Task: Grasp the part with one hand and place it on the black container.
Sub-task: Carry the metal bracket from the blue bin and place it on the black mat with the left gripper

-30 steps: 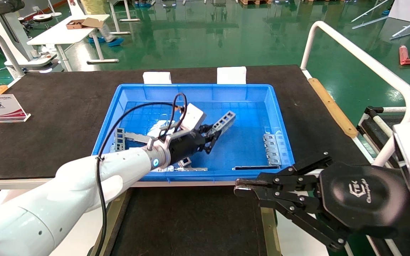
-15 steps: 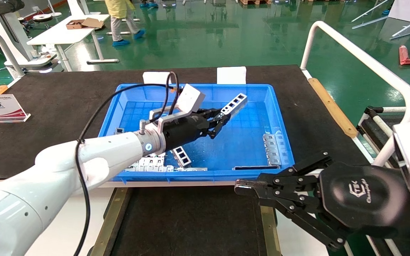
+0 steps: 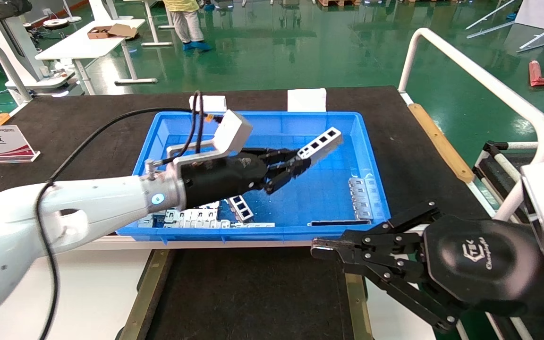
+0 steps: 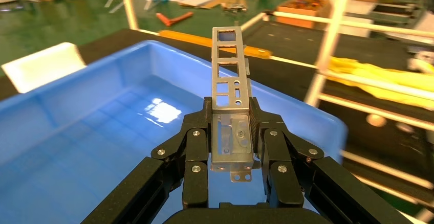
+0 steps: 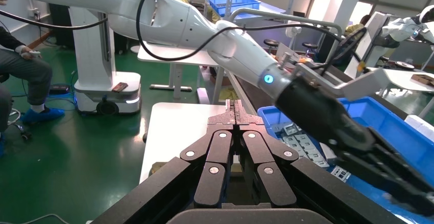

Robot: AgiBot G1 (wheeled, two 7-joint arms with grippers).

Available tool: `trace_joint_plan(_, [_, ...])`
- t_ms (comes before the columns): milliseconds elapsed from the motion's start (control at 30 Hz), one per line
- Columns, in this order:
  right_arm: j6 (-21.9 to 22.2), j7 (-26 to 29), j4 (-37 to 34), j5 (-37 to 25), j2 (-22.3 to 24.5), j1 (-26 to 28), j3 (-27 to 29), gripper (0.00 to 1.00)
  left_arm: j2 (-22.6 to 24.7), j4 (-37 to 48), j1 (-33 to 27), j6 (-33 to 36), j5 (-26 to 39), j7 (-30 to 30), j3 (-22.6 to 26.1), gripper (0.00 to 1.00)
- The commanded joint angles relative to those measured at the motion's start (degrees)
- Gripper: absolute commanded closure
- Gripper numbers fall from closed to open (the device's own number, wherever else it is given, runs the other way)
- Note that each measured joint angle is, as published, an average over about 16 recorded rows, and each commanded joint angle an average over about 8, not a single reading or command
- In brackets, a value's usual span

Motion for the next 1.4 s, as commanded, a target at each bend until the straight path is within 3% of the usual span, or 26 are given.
trace_joint_plan(33, [0.0,0.0,0.0,0.0,0.0,0.0,0.0,1.00,-1.3,-0.6,0.1,2.6,-0.2,-0.6,0.1,1.00])
trace_joint_plan(367, [0.0,0.0,0.0,0.0,0.0,0.0,0.0,1.00,-12.7,-18.3,6.5,5.2,-0.1,-0.4,0.7,1.00])
trace_joint_plan(800, [0.0,0.0,0.0,0.0,0.0,0.0,0.0,1.00,-27.4,-46.7,18.3,-9.5,-0.5,-4.1,2.3,1.00])
trace_joint_plan(1100, [0.0,0.0,0.0,0.0,0.0,0.0,0.0,1.00,-29.2,-51.9,26.2,-20.6,0.5,-6.3,5.7,1.00])
trace_joint_plan(1400, [0.0,0.0,0.0,0.0,0.0,0.0,0.0,1.00,-24.9,-50.3,31.6,-34.1,1.5,-7.0,7.6,1.00])
